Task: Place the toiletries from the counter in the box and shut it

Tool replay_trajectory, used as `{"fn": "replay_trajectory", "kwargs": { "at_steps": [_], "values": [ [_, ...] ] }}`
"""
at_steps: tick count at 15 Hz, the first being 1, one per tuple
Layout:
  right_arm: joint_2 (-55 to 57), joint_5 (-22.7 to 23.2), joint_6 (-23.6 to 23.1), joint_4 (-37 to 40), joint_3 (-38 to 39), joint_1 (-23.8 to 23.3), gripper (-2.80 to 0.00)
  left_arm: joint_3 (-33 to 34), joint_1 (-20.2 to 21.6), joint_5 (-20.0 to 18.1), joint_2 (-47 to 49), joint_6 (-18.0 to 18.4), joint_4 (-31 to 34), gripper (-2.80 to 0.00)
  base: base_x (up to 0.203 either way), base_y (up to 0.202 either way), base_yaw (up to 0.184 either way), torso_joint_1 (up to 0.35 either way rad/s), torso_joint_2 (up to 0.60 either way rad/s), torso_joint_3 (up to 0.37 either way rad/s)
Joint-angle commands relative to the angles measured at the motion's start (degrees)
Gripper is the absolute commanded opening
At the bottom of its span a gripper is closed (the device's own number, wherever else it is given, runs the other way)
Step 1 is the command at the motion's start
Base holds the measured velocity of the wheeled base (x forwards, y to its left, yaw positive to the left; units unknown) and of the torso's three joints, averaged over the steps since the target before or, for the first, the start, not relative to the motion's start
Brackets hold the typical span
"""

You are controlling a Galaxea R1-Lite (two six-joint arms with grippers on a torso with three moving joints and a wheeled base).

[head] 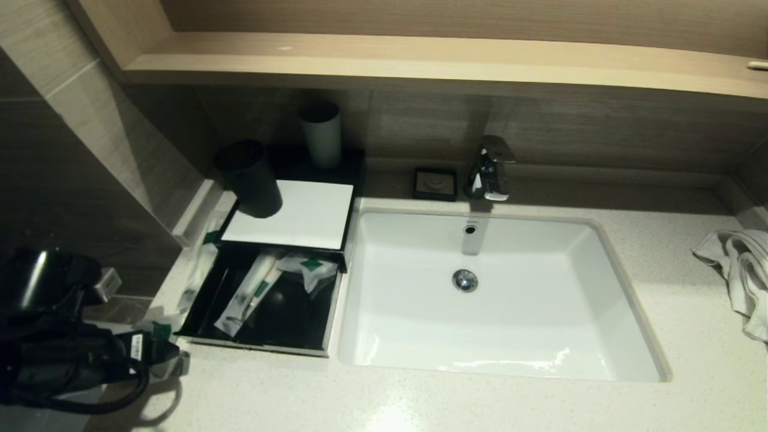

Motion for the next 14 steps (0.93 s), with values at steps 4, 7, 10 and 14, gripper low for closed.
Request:
{"fn": "replay_trajectory", "kwargs": {
  "at_steps": [4,7,10,14],
  "values": [
    [0.00,0.01,-0.03,-0.01,0.00,0.02,-2.80,0.15,0.44,0.08,1.65,-0.17,-1.98,0.00,0.000,0.000,0.000,0.000,0.00,0.000],
    [0.00,0.01,-0.03,-0.01,0.00,0.02,-2.80,-0.19,1.24,0.08,2.45,-0.17,-2.22,0.00,0.000,0.000,0.000,0.000,0.00,0.000],
    [0.00,0.01,-0.03,-0.01,0.00,0.02,-2.80,-0.03,1.93,-0.01,3.21,-0.08,-3.97,0.00,0.000,0.000,0.000,0.000,0.00,0.000],
    [0.00,0.01,-0.03,-0.01,0.00,0.02,-2.80,-0.11,2.20,-0.10,3.86,-0.08,-4.56,0.00,0.000,0.000,0.000,0.000,0.00,0.000]
  ]
}}
